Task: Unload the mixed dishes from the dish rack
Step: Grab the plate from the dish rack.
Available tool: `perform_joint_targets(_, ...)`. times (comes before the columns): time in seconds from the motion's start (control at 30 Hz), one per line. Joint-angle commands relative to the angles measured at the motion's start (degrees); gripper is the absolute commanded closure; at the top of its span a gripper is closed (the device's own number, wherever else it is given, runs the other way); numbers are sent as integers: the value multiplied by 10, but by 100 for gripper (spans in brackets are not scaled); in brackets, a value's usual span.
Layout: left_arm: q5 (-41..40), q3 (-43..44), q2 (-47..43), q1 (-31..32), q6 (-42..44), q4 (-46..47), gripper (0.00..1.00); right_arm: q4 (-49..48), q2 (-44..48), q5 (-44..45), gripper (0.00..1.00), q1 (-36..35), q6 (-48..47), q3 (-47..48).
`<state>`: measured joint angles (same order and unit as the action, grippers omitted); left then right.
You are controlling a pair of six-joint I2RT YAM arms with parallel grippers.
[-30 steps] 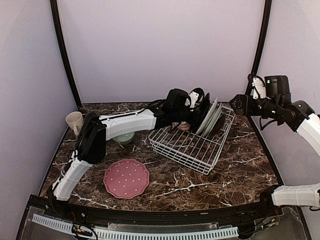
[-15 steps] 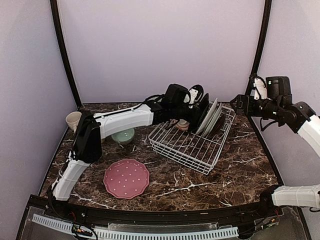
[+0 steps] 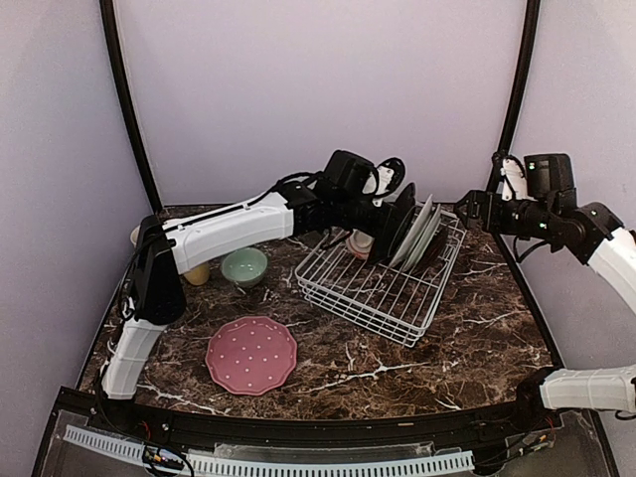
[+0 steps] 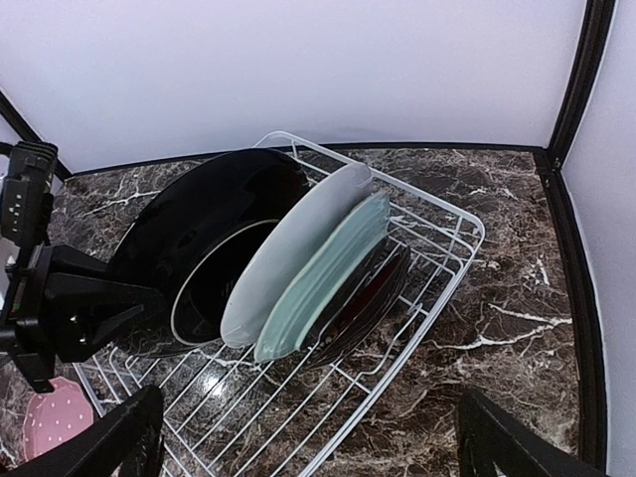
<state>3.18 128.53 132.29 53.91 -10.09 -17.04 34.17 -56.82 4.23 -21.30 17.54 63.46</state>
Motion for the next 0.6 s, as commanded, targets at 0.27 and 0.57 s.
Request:
perform_joint_targets(0.27, -10, 32, -145, 2, -39, -33, 99, -31, -16, -33, 1, 4, 28, -11)
perform_joint_targets(0.57, -13, 38, -182, 2, -46, -72, 99, -36, -18, -40, 1, 3, 39, -18)
